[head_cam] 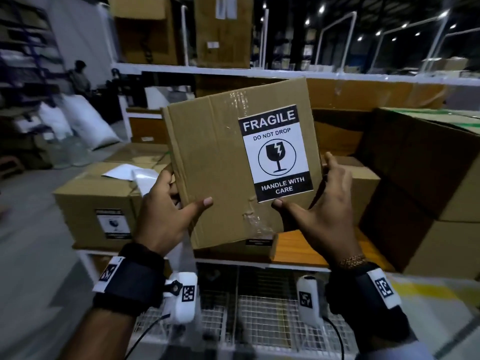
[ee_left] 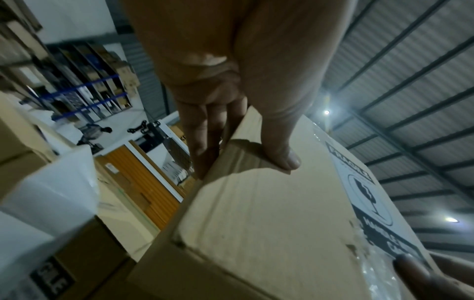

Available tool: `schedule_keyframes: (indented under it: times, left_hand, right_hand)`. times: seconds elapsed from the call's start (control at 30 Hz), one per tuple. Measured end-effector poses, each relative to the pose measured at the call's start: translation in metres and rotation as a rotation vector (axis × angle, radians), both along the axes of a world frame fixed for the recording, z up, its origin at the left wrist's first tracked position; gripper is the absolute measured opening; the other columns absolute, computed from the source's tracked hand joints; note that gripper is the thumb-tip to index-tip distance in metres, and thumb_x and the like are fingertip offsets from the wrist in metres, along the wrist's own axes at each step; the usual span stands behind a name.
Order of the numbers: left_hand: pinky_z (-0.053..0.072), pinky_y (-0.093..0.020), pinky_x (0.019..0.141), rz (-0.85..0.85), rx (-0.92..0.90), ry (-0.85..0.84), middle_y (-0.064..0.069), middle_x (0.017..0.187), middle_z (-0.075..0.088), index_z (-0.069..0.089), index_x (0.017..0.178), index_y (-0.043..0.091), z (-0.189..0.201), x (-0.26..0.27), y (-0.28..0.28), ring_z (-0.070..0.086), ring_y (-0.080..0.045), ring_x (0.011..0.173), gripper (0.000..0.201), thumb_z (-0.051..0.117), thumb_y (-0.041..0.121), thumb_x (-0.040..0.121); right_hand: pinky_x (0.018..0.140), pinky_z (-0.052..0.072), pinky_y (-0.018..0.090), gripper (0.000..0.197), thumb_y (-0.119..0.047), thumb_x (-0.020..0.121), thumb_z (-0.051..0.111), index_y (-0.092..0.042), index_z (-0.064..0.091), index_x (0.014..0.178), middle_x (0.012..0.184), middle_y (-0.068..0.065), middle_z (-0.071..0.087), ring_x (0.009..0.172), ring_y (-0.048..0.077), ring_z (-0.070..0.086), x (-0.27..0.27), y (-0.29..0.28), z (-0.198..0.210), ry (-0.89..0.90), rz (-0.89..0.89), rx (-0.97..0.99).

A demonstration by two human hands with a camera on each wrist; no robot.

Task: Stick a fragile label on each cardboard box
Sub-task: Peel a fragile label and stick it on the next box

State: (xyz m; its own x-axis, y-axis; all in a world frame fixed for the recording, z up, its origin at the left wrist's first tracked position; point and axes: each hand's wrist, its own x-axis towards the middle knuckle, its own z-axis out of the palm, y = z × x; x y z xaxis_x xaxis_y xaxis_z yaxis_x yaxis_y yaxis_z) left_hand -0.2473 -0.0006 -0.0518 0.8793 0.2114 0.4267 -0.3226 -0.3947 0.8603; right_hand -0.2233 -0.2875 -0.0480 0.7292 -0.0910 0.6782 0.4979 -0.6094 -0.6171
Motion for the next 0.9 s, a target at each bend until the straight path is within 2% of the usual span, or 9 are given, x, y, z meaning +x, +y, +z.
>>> schedule_keyframes:
  times: [0.07, 0.17, 0.37, 0.5, 0.63, 0.67, 0.8, 0.83, 0.9]
  left_hand:
    - [0.059, -0.044, 0.096, 0.031, -0.016, -0.012, 0.008, 0.119, 0.073, 0.05, 0.134, 0.03, 0.0, -0.001, 0.023, 0.07, -0.005, 0.108, 0.072, 0.089, 0.03, 0.074]
    - [0.059, -0.044, 0.095, 0.069, 0.003, -0.04, 0.008, 0.123, 0.072, 0.046, 0.141, 0.032, 0.003, 0.006, 0.057, 0.07, -0.008, 0.111, 0.081, 0.087, 0.038, 0.072]
    - [0.054, -0.015, 0.086, 0.148, 0.082, -0.102, 0.025, 0.12, 0.064, 0.045, 0.142, 0.034, 0.022, 0.055, 0.122, 0.063, 0.013, 0.106, 0.078, 0.088, 0.029, 0.077]
    - [0.053, -0.018, 0.088, 0.193, 0.114, -0.139, 0.027, 0.117, 0.062, 0.043, 0.135, 0.04, 0.042, 0.11, 0.172, 0.062, 0.014, 0.105, 0.075, 0.088, 0.031, 0.077]
    - [0.045, 0.0, 0.077, 0.294, 0.171, -0.175, 0.031, 0.111, 0.055, 0.041, 0.138, 0.03, 0.06, 0.164, 0.226, 0.055, 0.027, 0.094, 0.074, 0.087, 0.024, 0.08]
    - [0.046, -0.004, 0.08, 0.322, 0.189, -0.176, 0.03, 0.111, 0.055, 0.04, 0.136, 0.03, 0.063, 0.177, 0.24, 0.057, 0.022, 0.095, 0.073, 0.087, 0.023, 0.08]
    - [0.052, -0.035, 0.096, 0.392, 0.221, -0.139, 0.011, 0.126, 0.057, 0.035, 0.14, 0.026, 0.067, 0.222, 0.294, 0.058, -0.013, 0.116, 0.078, 0.087, 0.025, 0.081]
    - [0.052, -0.04, 0.1, 0.401, 0.228, -0.128, 0.007, 0.131, 0.058, 0.034, 0.14, 0.026, 0.068, 0.232, 0.307, 0.058, -0.015, 0.118, 0.08, 0.087, 0.027, 0.08]
    - [0.05, -0.042, 0.103, 0.423, 0.25, -0.09, -0.002, 0.139, 0.058, 0.032, 0.142, 0.023, 0.069, 0.25, 0.327, 0.056, -0.016, 0.118, 0.082, 0.086, 0.027, 0.081]
  right_hand:
    - [0.103, 0.035, 0.006, 0.116, -0.045, 0.062, 0.096, -0.023, 0.034, 0.157, 0.136, -0.003, 0.038, 0.122, 0.003, 0.043, 0.009, 0.024, 0.001, 0.012, 0.059, -0.01]
    - [0.101, 0.039, 0.011, 0.11, -0.044, 0.06, 0.098, -0.023, 0.04, 0.151, 0.133, -0.005, 0.039, 0.119, 0.004, 0.044, 0.028, 0.058, 0.006, 0.0, 0.087, -0.013]
    - [0.093, 0.047, 0.024, 0.091, -0.042, 0.065, 0.095, -0.017, 0.045, 0.136, 0.128, -0.004, 0.043, 0.114, 0.008, 0.045, 0.082, 0.127, 0.024, 0.006, 0.066, -0.029]
    - [0.082, 0.041, 0.015, 0.074, -0.029, 0.073, 0.093, -0.017, 0.046, 0.13, 0.124, -0.004, 0.045, 0.109, 0.009, 0.047, 0.138, 0.174, 0.048, 0.029, 0.073, -0.04]
    - [0.087, 0.049, 0.024, 0.062, -0.024, 0.079, 0.088, -0.021, 0.048, 0.126, 0.121, -0.007, 0.046, 0.109, 0.009, 0.048, 0.206, 0.231, 0.067, 0.038, 0.129, -0.027]
    - [0.088, 0.05, 0.024, 0.06, -0.023, 0.08, 0.087, -0.022, 0.049, 0.127, 0.121, -0.008, 0.046, 0.109, 0.008, 0.048, 0.223, 0.245, 0.071, 0.055, 0.15, -0.021]
    - [0.091, 0.056, 0.032, 0.055, -0.02, 0.081, 0.087, -0.021, 0.052, 0.123, 0.12, -0.005, 0.052, 0.108, 0.012, 0.053, 0.279, 0.299, 0.075, 0.091, 0.225, 0.0]
    - [0.092, 0.058, 0.034, 0.054, -0.02, 0.08, 0.087, -0.02, 0.052, 0.122, 0.119, -0.005, 0.053, 0.108, 0.013, 0.054, 0.291, 0.31, 0.075, 0.09, 0.236, -0.001]
    - [0.092, 0.06, 0.039, 0.053, -0.018, 0.08, 0.087, -0.019, 0.054, 0.122, 0.12, -0.003, 0.056, 0.109, 0.016, 0.057, 0.315, 0.331, 0.073, 0.113, 0.259, 0.004]
